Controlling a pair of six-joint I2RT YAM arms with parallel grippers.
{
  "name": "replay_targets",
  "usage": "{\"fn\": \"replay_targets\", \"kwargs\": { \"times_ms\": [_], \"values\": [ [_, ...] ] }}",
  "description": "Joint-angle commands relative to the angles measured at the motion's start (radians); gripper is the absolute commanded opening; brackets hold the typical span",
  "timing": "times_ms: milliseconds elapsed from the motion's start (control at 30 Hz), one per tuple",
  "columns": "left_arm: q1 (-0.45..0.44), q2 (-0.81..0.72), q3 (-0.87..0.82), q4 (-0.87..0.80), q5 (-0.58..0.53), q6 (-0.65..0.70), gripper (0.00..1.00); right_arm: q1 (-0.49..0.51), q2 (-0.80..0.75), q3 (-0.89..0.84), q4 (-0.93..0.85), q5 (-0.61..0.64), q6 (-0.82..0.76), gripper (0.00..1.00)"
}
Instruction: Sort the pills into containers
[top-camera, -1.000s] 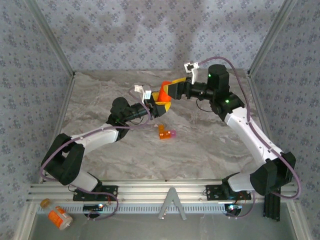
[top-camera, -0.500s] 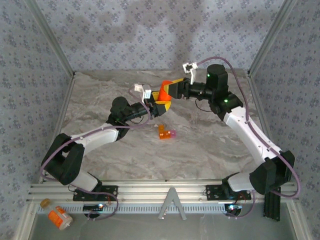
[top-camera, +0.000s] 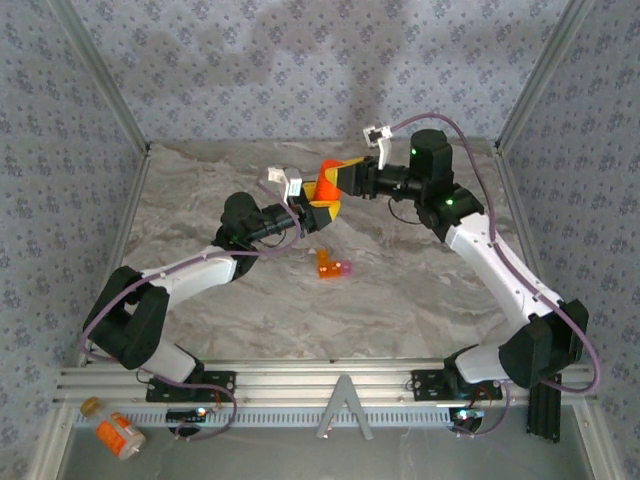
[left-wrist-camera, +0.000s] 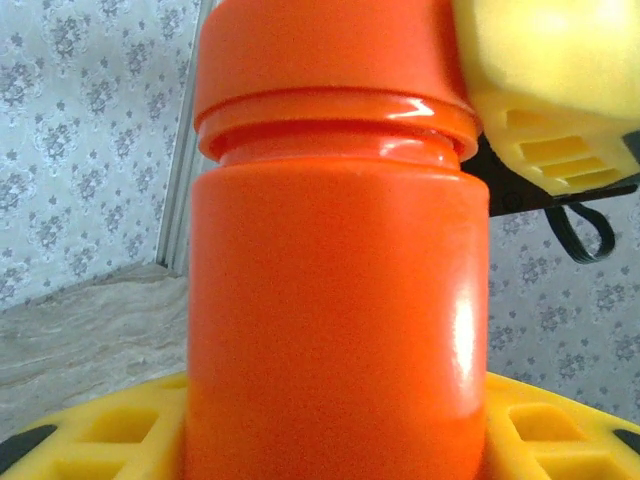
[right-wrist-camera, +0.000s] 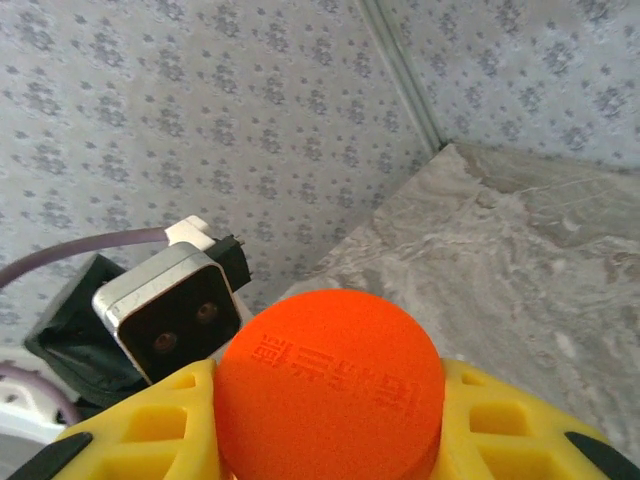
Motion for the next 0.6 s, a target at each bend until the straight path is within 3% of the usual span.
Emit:
{"fn": "replay_targets", "kwargs": {
  "times_ms": [0, 367, 567],
  "values": [
    [-0.003, -0.021, 0.046, 0.003, -0.051, 0.04, 0.0, 0.063, -0.017, 0.006, -0.069, 0.032, -0.1, 0.23],
    [-0.004, -0.032, 0.045, 0.046, -0.115, 0.048, 0.0, 0.095, -0.032, -0.082, -0.004, 0.105, -0.07, 0.16],
    [-0.036, -0.054, 0.055, -0.035, -0.186, 0.179, 0.0, 0.146, -0.012, -0.088, -0.016, 0.244, 0.003, 0.13]
  ]
}}
